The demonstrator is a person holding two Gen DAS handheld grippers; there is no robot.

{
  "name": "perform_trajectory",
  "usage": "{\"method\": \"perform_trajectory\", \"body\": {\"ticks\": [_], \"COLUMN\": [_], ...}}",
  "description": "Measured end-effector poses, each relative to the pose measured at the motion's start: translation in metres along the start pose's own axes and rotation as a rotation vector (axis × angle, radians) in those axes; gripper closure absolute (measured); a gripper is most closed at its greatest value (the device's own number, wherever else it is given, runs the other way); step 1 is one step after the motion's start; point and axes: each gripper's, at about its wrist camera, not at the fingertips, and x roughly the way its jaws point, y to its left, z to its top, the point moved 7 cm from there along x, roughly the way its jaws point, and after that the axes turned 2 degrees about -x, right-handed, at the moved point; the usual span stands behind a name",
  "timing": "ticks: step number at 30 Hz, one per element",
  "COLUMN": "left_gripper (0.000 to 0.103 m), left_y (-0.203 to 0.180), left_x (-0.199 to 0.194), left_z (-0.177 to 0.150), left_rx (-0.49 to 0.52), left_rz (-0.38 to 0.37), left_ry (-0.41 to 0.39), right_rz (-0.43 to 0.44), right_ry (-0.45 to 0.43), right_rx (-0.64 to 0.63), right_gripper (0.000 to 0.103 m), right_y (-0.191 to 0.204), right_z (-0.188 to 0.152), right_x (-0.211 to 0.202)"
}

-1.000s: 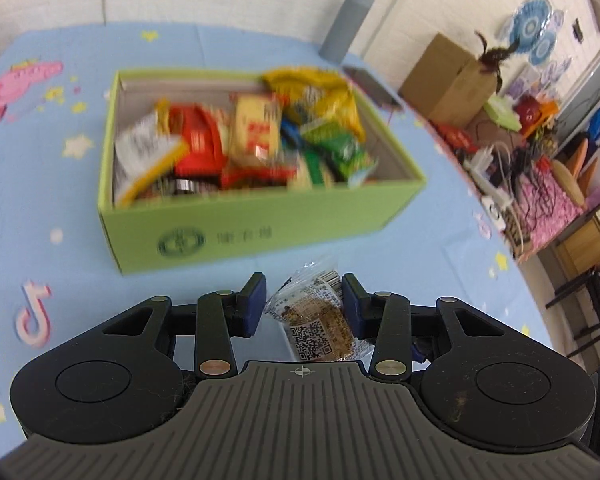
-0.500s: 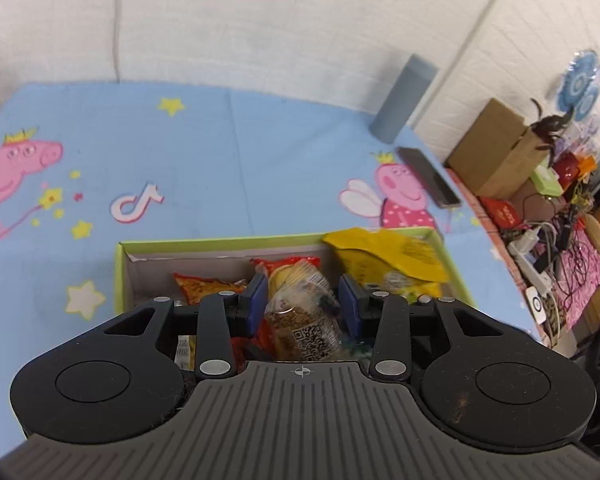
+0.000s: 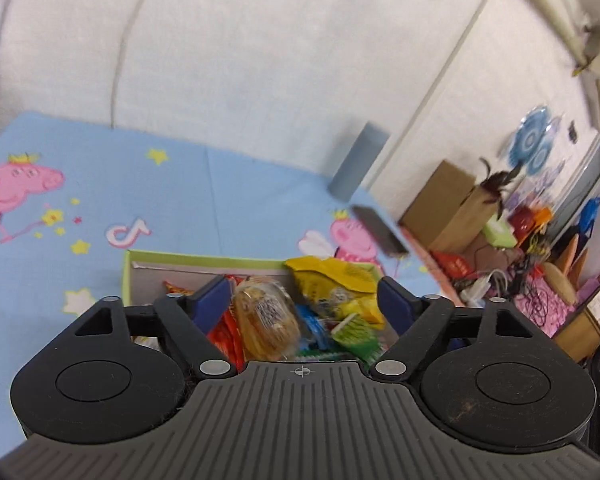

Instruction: Organize snacks

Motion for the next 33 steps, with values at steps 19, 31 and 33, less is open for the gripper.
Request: {"method": "perform_trajectory", "body": {"ticks": [19, 31, 33], "left_gripper": [0.016, 0.012, 0.012], "left_y": [-0.033, -0.086, -0.094], "left_x": [-0.172, -0.223, -0.230], "left_z": [-0.295, -0.372, -0.378], "left_rx": [-0.021, 0.093, 0.115], "left_rz": [0.311, 0.262, 0.268], "left_ry": [0.033, -0.004, -0.014], "right_rz": [-0.195, -0.374, -0.406], "right_ry": [0.016, -0.112, -0.127], "right_rx": [0.309, 0.391, 0.409], "right_gripper": [0.010, 0.000, 0.000], "right_y": [0.052, 0.072, 0.074], "right_z": [-0.187, -0.246, -0.256], "right_x": [-0.241, -0.349, -0.366]}}
